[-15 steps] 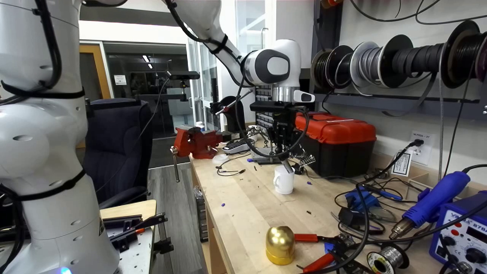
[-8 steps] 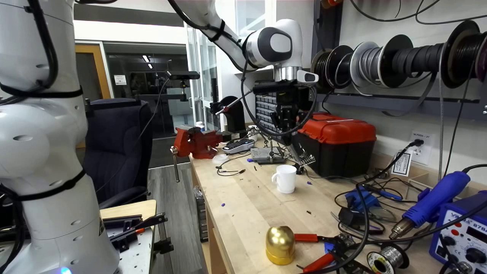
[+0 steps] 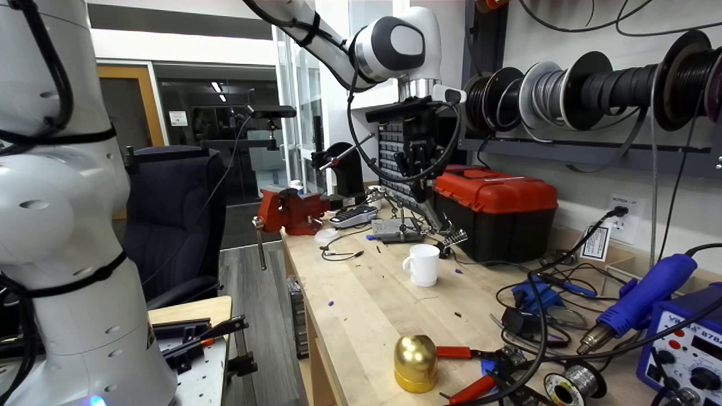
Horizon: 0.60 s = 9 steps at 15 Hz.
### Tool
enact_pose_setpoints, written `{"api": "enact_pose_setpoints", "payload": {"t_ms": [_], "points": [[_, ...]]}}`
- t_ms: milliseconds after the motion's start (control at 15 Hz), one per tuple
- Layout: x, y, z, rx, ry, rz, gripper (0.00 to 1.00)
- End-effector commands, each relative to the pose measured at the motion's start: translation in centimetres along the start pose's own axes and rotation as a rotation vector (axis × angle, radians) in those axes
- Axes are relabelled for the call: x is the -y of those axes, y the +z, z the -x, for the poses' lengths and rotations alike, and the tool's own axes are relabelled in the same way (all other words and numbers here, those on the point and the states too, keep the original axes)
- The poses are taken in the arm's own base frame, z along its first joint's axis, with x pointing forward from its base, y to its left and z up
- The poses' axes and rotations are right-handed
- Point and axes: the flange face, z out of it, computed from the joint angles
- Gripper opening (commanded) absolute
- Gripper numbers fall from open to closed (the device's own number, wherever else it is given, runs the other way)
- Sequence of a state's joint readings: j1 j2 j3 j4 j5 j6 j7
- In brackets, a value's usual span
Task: Take the marker out of the cup and put it on the desk
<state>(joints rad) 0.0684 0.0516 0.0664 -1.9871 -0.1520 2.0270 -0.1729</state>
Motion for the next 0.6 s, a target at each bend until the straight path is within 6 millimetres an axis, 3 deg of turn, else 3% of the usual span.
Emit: {"api": "enact_pose_setpoints", "payload": {"t_ms": [0, 533], "points": [[0.2, -0.7, 3.5, 0.011, 0.053, 0.035, 0.06], [0.4, 2.8, 7.9, 0.041, 0.183, 0.084, 0.06]]}}
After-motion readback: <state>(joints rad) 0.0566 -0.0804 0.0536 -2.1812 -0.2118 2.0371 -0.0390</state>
